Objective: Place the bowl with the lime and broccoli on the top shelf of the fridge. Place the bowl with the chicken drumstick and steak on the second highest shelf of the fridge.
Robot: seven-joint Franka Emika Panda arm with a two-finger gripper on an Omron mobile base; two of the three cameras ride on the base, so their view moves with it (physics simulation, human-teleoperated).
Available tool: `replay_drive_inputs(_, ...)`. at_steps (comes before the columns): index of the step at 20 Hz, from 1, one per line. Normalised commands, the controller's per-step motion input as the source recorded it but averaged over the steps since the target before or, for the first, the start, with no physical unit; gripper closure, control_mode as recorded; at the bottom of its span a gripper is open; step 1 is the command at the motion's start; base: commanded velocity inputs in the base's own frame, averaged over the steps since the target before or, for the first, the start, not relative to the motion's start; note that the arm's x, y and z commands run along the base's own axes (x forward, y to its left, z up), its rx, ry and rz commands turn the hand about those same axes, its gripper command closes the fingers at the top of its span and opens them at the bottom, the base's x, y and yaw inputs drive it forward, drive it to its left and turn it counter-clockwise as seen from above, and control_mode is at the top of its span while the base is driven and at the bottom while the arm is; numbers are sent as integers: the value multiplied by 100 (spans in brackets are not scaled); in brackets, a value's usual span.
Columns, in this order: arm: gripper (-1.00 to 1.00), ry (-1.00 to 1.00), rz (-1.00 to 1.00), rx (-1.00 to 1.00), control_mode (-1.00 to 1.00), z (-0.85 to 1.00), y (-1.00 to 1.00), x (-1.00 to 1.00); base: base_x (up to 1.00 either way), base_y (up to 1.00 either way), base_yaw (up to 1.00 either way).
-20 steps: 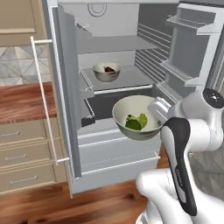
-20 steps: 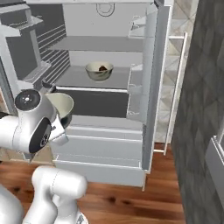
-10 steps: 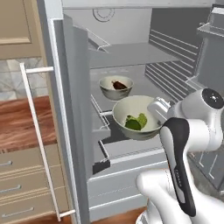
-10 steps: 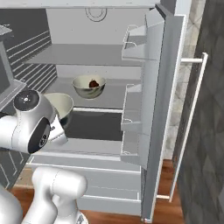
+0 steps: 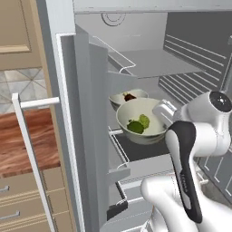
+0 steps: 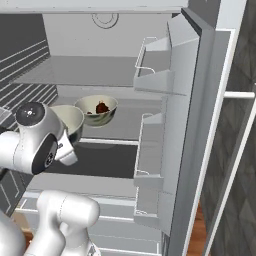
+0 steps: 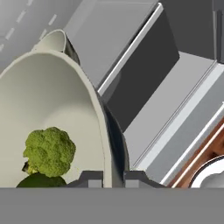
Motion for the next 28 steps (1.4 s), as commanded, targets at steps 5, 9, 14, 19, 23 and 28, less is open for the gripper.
replay_drive_inputs(5,100,-36,0,15,-100,89,-19,-39,0,0,0)
replay_drive_inputs(9,100,-40,0,17,-100,100,-5,-4,0,0,0)
replay_drive_inputs(14,100,-25,-6,6,-100,100,19,35,0,0,0)
replay_drive_inputs(19,100,12,-9,0,-100,32,16,100,0,0,0)
replay_drive_inputs(23,100,14,-2,-4,-100,0,7,51,0,0,0)
replay_drive_inputs(28,100,0,0,-2,-100,-5,0,66,0,0,0)
